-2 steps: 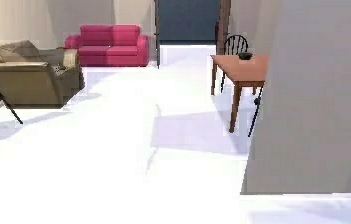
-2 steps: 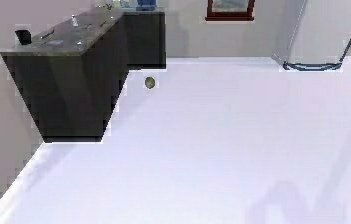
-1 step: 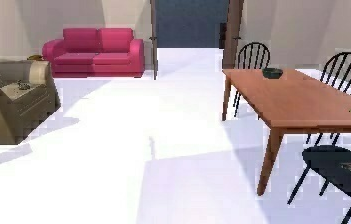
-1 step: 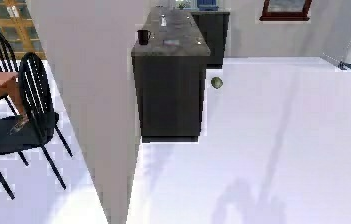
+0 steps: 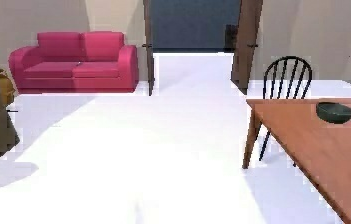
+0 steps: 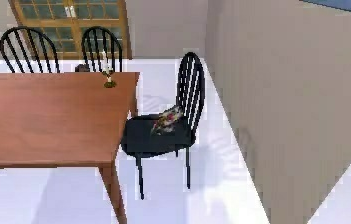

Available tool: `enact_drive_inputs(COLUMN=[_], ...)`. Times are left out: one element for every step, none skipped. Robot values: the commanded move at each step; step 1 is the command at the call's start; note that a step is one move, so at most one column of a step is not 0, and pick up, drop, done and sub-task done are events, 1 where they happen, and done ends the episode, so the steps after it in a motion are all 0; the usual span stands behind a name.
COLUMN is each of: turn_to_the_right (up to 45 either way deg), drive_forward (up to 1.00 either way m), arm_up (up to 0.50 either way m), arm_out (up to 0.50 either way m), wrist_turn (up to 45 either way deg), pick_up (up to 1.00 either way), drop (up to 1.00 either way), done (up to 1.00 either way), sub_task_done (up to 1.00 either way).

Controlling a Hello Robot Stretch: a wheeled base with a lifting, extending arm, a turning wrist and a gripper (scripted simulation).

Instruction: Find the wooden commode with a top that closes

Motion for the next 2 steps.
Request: enact_drive_inputs(turn_to_the_right=[0.0,0.0], drive_forward=[1.00,0.80], arm_up=[0.00,0.00], arm_out=[0.00,0.00], wrist_turn=[0.0,0.0], pick_up=[0.00,0.00], drop=[0.00,0.00], done=[0.00,0.00], sub_task_done=[0.00,0.00])
